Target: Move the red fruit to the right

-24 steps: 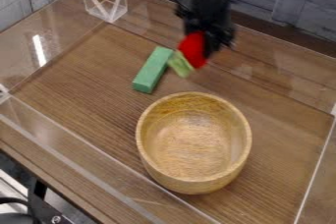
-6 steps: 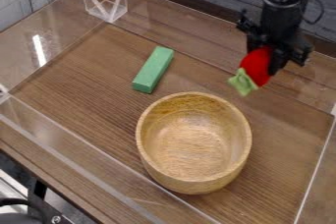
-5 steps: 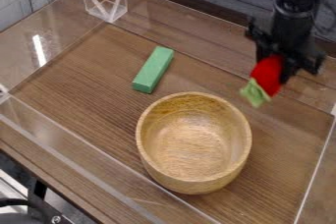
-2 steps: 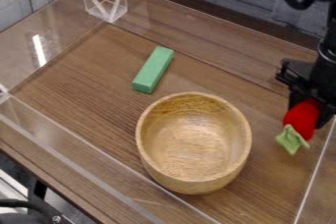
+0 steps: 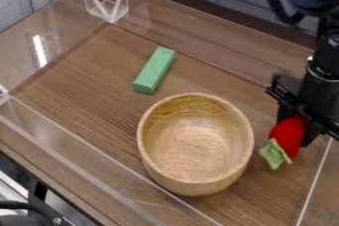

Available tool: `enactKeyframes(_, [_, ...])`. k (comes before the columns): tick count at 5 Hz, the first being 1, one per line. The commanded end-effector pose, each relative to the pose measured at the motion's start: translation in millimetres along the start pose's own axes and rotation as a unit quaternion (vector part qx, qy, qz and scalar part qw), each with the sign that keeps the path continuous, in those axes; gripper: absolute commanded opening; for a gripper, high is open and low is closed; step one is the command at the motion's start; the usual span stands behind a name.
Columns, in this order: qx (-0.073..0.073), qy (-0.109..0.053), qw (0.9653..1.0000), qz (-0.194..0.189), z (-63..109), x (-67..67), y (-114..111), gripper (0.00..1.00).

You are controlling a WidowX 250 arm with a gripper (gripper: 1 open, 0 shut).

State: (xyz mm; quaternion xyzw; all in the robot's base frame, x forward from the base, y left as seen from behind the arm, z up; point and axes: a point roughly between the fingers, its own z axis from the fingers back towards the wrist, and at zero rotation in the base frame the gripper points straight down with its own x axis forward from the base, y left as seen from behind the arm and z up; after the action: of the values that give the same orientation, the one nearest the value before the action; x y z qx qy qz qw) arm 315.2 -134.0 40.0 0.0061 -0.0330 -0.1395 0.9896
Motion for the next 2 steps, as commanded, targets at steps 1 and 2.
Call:
enactKeyframes(1, [-0.007,-0.034,0.9992,-0.019,26.1,3.7,12.6,0.0])
enactKeyframes(2, [-0.006,-0.031,0.9995,0.0,25.3,4.8,16.5,0.0])
